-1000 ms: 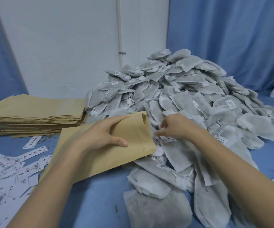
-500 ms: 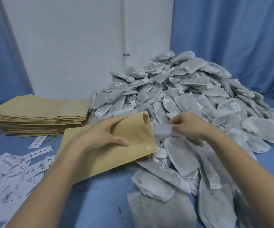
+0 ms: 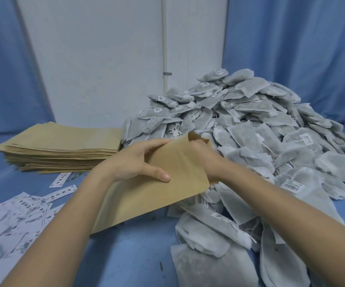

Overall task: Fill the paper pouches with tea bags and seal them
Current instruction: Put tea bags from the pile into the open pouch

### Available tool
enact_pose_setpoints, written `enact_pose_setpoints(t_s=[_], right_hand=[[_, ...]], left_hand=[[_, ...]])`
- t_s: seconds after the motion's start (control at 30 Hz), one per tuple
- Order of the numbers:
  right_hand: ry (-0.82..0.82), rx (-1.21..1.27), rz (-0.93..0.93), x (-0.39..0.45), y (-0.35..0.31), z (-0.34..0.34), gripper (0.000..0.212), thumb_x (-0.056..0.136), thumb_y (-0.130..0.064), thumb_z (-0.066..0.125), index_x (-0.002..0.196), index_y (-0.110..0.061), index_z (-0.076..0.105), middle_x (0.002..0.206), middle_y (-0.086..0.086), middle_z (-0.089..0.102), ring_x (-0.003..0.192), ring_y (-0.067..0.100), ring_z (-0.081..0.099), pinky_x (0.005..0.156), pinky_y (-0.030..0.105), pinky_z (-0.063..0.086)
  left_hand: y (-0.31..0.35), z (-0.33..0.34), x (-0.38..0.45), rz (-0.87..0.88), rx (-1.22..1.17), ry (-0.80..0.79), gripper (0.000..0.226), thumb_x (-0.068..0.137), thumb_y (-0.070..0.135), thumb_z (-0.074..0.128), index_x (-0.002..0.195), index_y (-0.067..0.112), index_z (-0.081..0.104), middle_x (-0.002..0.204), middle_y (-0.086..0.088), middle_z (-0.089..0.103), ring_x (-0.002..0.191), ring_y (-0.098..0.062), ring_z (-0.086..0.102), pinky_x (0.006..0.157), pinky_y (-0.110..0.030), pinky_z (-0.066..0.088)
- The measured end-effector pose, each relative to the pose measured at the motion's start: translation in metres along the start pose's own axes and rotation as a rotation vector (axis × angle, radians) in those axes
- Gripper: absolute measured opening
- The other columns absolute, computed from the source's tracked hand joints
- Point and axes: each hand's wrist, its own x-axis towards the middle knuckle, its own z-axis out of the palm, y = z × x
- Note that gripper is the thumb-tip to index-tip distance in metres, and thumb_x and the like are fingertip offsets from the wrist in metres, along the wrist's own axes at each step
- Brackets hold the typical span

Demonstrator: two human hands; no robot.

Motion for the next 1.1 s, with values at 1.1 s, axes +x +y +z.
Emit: enact_pose_setpoints(t_s=[1.1], right_hand=[[-0.324, -0.533, -0.112, 0.102, -0.143, -0.075, 0.024, 0.092, -0.020, 0.046, 0.072, -0.029, 0.056, 0.086, -0.018, 0.056, 0.090, 0.010, 0.050, 0.080, 0.025, 0.036]], left_hand=[[0.072, -0.055, -0.048, 0.333, -0.118, 0.774, 0.015, 0.090, 0.028, 0.051, 0.085, 0.031, 0.065, 0.074, 0.027, 0.067, 0.071, 0.013, 0.059, 0.063, -0.005, 0.043]])
